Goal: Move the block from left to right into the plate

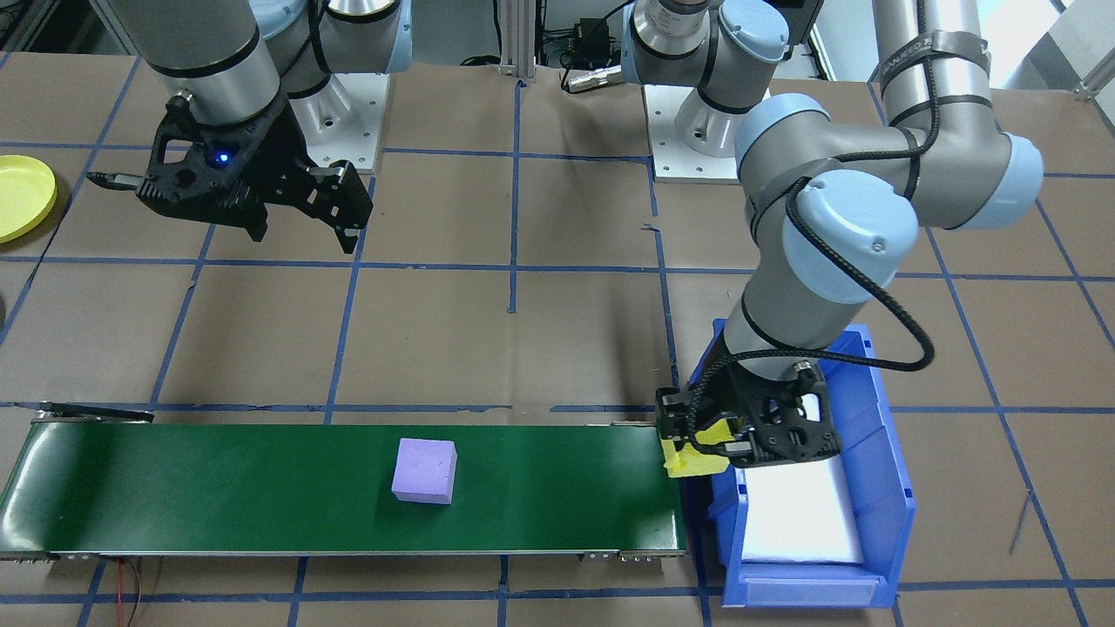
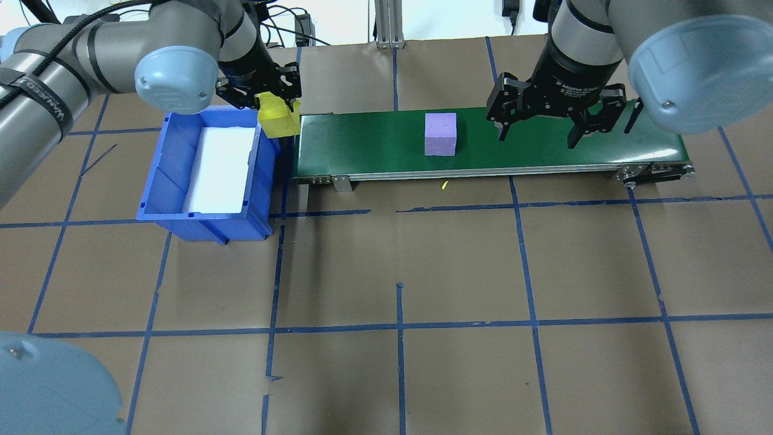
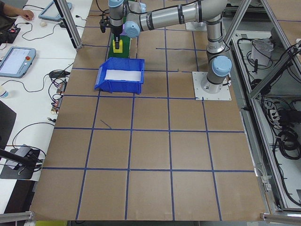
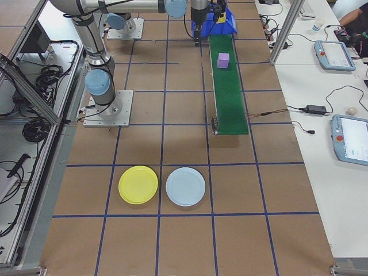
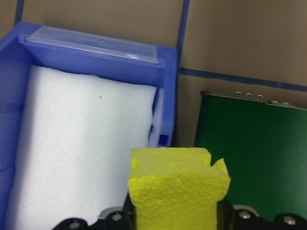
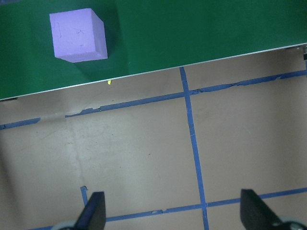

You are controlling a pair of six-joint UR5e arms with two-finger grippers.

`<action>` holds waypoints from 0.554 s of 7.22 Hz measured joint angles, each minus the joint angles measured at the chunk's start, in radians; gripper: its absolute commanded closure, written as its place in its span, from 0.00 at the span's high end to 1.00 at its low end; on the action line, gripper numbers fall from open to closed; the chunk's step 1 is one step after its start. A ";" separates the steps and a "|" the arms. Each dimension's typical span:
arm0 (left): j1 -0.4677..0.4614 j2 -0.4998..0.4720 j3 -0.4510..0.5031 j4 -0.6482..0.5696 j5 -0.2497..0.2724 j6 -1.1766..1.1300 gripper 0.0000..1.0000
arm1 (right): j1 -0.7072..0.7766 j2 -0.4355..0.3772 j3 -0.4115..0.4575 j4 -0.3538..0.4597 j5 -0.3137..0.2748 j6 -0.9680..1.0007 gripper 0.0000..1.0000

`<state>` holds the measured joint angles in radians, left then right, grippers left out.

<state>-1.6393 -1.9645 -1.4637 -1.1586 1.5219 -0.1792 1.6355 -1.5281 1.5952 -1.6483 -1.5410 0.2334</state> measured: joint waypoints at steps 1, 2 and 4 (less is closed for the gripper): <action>-0.043 -0.016 -0.004 0.008 0.016 -0.010 0.26 | -0.004 0.034 0.025 -0.002 -0.003 -0.002 1.00; -0.072 -0.048 -0.006 0.042 0.033 -0.014 0.28 | -0.006 0.063 0.063 -0.014 -0.004 -0.001 1.00; -0.091 -0.108 -0.008 0.137 0.043 -0.016 0.29 | -0.011 0.101 0.137 -0.096 -0.049 -0.002 1.00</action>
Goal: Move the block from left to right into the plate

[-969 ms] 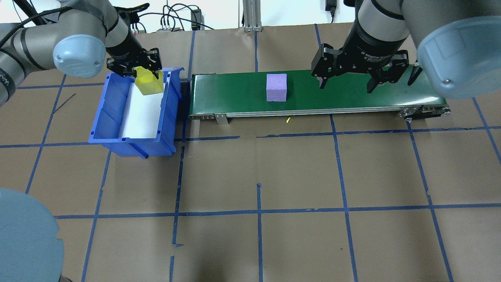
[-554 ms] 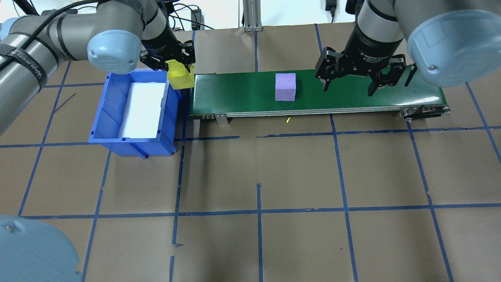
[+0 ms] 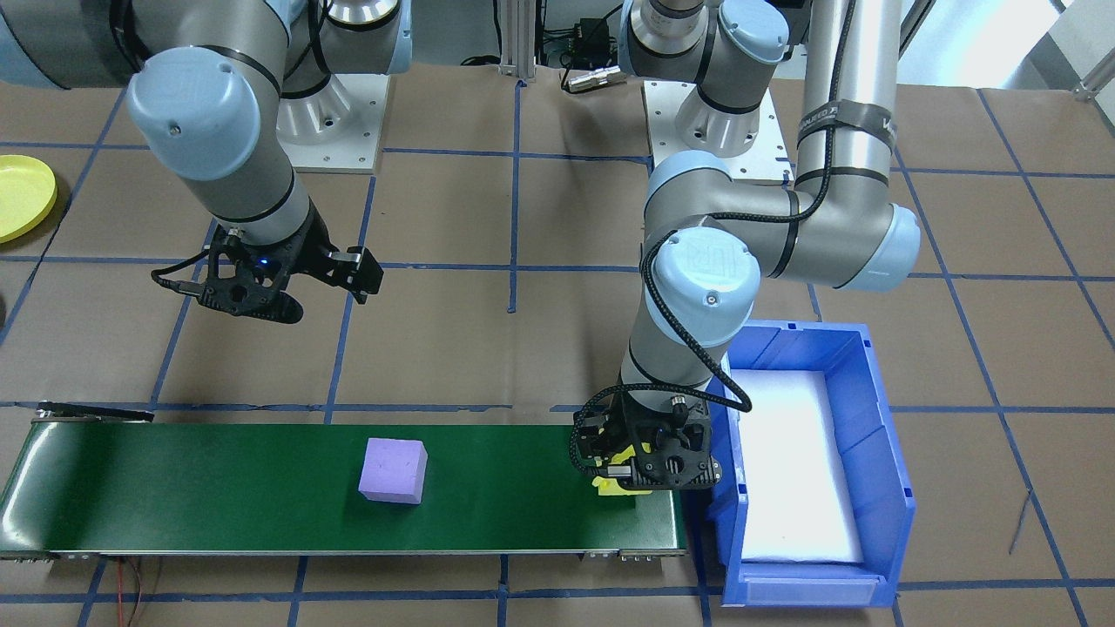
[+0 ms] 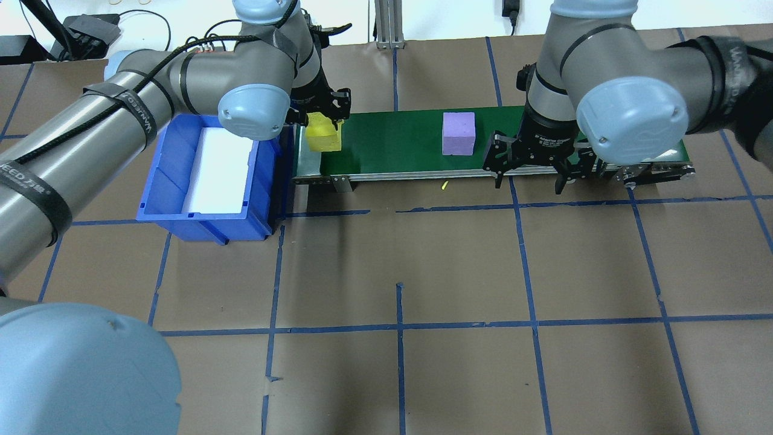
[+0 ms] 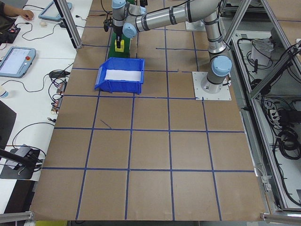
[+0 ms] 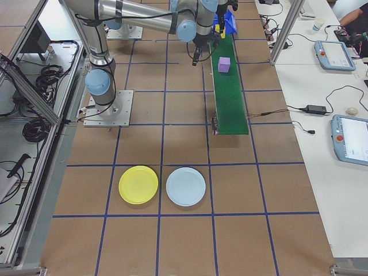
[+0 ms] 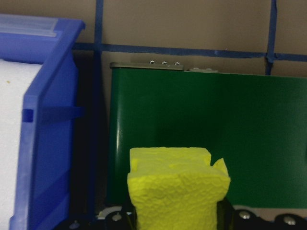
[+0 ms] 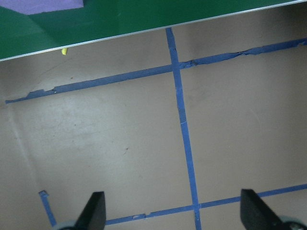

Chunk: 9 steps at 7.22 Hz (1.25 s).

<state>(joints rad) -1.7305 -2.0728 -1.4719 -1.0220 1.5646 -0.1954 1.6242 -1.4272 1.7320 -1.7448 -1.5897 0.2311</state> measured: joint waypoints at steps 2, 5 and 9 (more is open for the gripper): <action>-0.005 -0.018 -0.001 0.023 0.001 0.000 0.35 | -0.031 0.010 0.024 -0.056 -0.077 -0.018 1.00; -0.007 -0.023 -0.033 0.038 0.001 0.006 0.79 | -0.259 0.016 0.006 -0.124 -0.066 -0.420 1.00; -0.006 0.013 -0.036 0.051 -0.007 0.019 0.96 | -0.555 0.109 -0.077 -0.149 0.106 -0.756 1.00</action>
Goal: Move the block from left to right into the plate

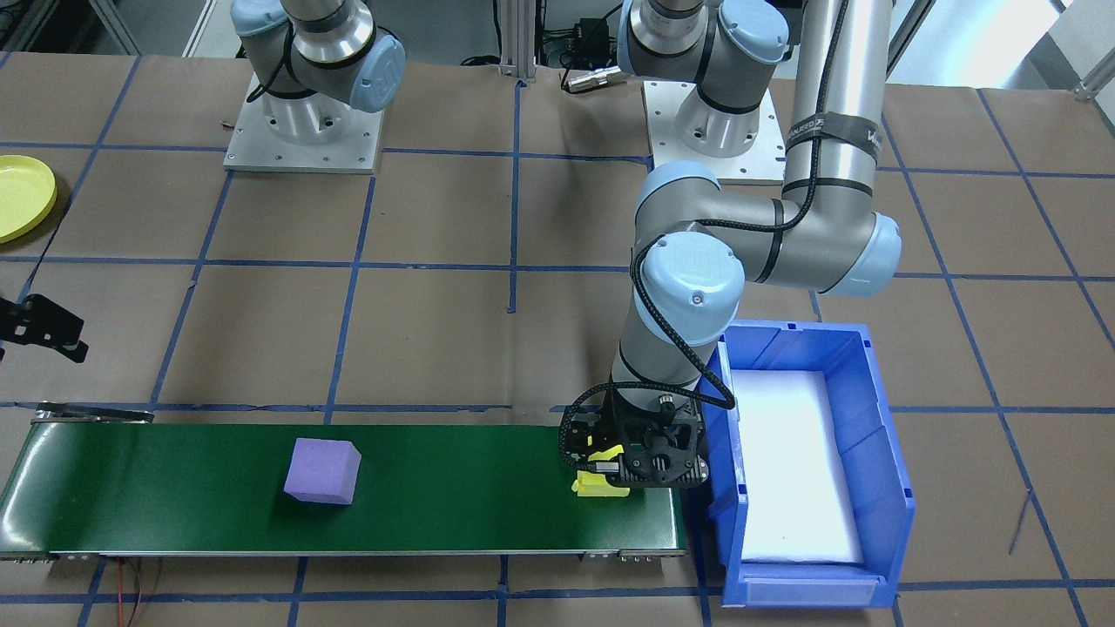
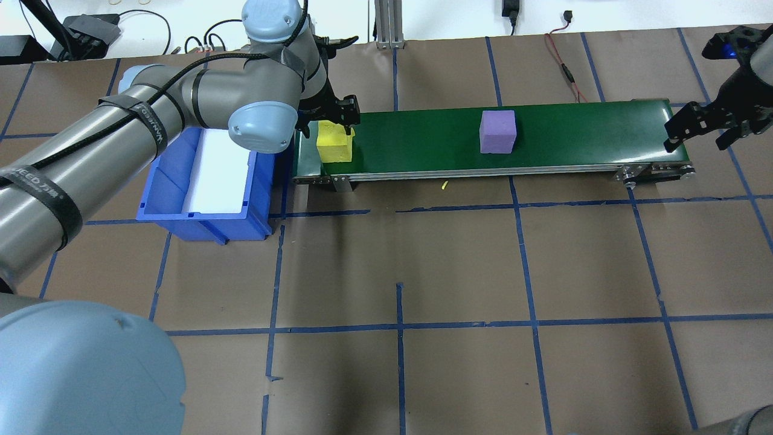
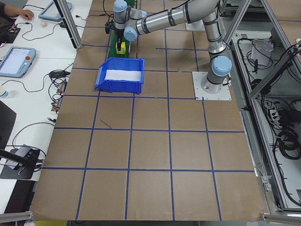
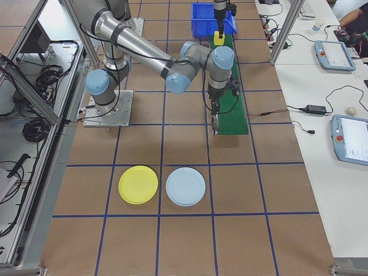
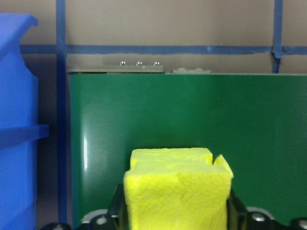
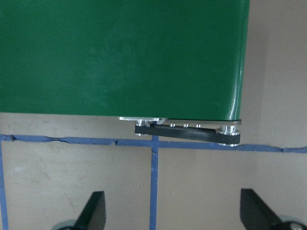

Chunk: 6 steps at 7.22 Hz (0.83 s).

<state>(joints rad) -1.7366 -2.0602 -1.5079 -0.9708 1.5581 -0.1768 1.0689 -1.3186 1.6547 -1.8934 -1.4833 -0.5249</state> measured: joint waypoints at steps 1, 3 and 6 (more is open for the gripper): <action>0.002 0.025 0.002 -0.007 0.002 0.000 0.97 | -0.013 0.026 -0.031 -0.006 0.067 0.022 1.00; 0.017 0.099 0.004 -0.089 0.009 0.001 1.00 | -0.019 0.076 -0.067 -0.035 0.177 0.068 1.00; 0.117 0.308 -0.040 -0.379 0.008 0.070 1.00 | -0.020 0.104 -0.057 -0.088 0.239 0.095 1.00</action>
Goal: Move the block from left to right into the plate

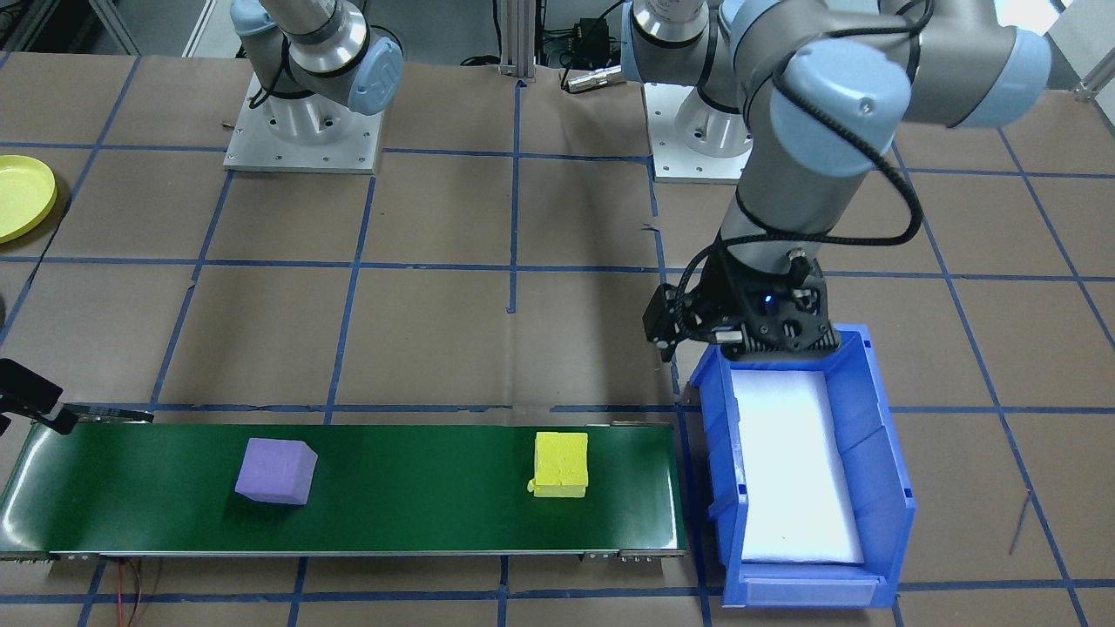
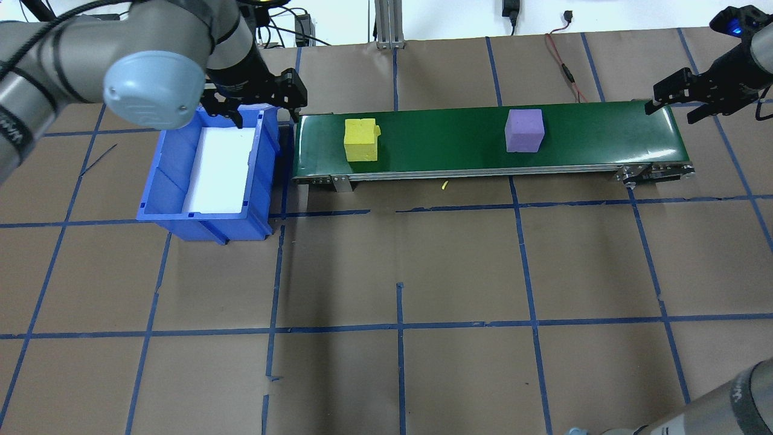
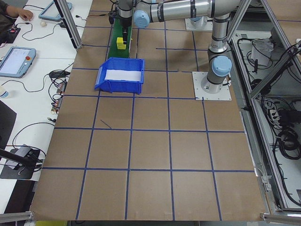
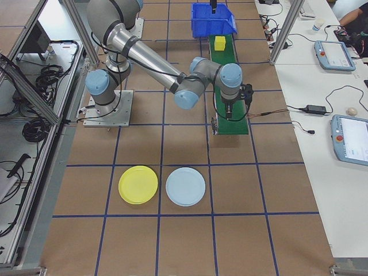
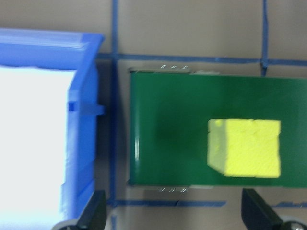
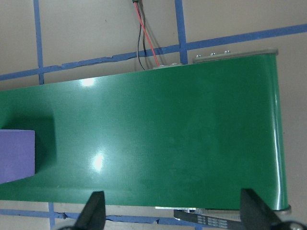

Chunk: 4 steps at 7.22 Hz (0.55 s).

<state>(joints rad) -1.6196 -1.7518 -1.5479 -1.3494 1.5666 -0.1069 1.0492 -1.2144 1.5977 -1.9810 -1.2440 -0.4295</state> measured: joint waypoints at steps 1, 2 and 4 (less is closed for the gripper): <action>0.018 0.079 -0.018 -0.097 0.002 0.014 1.00 | 0.000 -0.002 0.007 -0.020 0.012 0.001 1.00; 0.024 0.151 -0.032 -0.184 0.009 0.019 1.00 | 0.001 -0.002 0.006 -0.067 0.048 0.014 1.00; 0.024 0.242 -0.033 -0.304 0.049 0.051 1.00 | 0.003 0.026 -0.023 -0.103 0.109 0.061 1.00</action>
<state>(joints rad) -1.5960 -1.5095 -1.5812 -1.6537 1.6152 -0.0558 1.0526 -1.1889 1.5745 -2.0842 -1.1352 -0.3681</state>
